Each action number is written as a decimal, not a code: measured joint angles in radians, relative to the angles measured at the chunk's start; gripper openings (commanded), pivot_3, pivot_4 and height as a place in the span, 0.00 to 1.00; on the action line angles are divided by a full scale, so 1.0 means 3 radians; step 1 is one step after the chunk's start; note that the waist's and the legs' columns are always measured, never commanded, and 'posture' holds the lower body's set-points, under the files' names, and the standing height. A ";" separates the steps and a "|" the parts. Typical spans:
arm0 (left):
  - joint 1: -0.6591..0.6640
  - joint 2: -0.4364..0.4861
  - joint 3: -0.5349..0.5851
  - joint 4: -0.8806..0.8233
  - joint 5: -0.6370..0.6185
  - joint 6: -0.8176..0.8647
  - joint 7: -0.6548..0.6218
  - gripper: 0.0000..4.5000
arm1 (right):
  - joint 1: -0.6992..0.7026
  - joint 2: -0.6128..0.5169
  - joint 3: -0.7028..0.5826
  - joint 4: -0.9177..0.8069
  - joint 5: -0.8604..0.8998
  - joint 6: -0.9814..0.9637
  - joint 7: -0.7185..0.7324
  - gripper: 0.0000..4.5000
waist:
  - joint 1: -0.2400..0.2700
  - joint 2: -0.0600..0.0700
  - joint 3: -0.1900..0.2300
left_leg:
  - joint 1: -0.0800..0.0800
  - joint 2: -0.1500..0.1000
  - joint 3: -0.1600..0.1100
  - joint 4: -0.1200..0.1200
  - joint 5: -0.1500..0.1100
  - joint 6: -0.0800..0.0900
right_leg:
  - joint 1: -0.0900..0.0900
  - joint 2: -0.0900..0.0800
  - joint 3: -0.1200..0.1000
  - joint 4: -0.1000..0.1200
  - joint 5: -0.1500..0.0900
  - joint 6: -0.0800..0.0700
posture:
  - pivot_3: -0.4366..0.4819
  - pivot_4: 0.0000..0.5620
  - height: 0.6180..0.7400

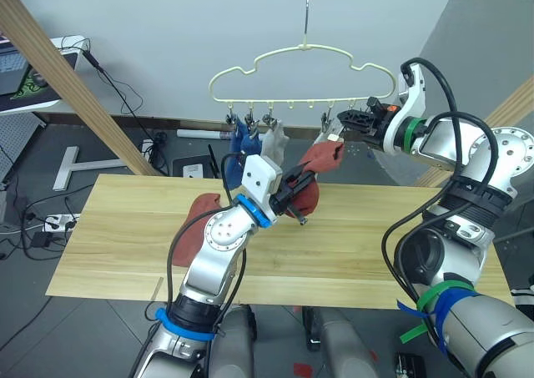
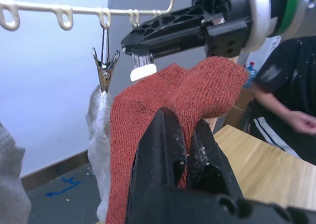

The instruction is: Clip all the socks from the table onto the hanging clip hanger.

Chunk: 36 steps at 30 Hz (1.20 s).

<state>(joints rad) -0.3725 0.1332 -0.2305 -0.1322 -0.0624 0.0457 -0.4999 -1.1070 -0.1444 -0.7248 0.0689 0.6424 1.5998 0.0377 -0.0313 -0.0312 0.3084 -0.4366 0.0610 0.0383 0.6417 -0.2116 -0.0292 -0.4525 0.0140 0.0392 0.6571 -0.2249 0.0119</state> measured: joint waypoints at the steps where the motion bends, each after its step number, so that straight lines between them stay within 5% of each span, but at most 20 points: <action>1: -0.0009 -0.0012 -0.0001 0.0037 0.0007 -0.0029 0.0016 0.00 | 0.0000 0.0002 -0.0001 0.0000 0.0030 0.0002 -0.0038 0.00 | 0.0000 0.0000 0.0000 | 0.0000 0.0000 0.0000 0.0000 0.0000 0.0000 | 0.0000 0.0000 0.0001 0.0000 0.0000 0.0000 | 0.38 0.56 1.00; 17: -0.0233 -0.0075 0.0002 0.0327 0.0052 -0.0235 0.0059 0.00 | -0.0001 0.0072 -0.0141 0.0023 0.0617 0.0013 -0.0690 0.00 | -0.0013 0.0000 0.0000 | -0.0002 0.0000 -0.0001 -0.0001 0.0000 0.0000 | 0.0000 0.0000 -0.0002 -0.0002 0.0000 0.0001 | 0.36 0.56 1.00; 30: -0.0253 -0.0136 -0.0008 0.0357 0.0045 -0.0245 0.0029 0.00 | 0.0134 -0.0228 -0.0010 0.0099 0.0825 0.0022 -0.0773 0.98 | -0.0072 0.0000 0.0000 | -0.0014 0.0001 -0.0001 -0.0001 0.0000 0.0000 | -0.0011 0.0002 -0.0001 -0.0004 0.0000 0.0001 | 0.33 0.56 1.00; 34: -0.0287 -0.0153 -0.0003 0.0444 0.0037 -0.0245 0.0027 0.00 | 0.0408 -0.0629 0.0469 -0.0283 0.0938 0.0023 -0.0415 0.99 | -0.0097 0.0001 0.0001 | -0.0021 0.0000 -0.0001 -0.0002 -0.0001 0.0001 | -0.0014 0.0003 0.0001 -0.0012 0.0000 0.0002 | 0.31 0.57 1.00; 36: -0.0297 -0.0168 -0.0006 0.0484 0.0026 -0.0245 0.0019 0.12 | 0.0462 -0.0682 0.0532 -0.0463 0.1005 0.0023 -0.0325 1.00 | -0.0131 0.0001 0.0001 | -0.0021 0.0000 0.0000 -0.0002 -0.0001 0.0002 | -0.0015 0.0006 0.0002 -0.0013 0.0001 0.0003 | 0.30 0.57 1.00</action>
<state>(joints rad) -0.4617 0.0826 -0.2323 0.0129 -0.0546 -0.0279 -0.4943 -0.9683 -0.3489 -0.5652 -0.0700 0.9440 1.6066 -0.0598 -0.0706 -0.0308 0.3087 -0.4429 0.0611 0.0382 0.6410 -0.2119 -0.0287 -0.4570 0.0157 0.0397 0.6533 -0.2248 0.0126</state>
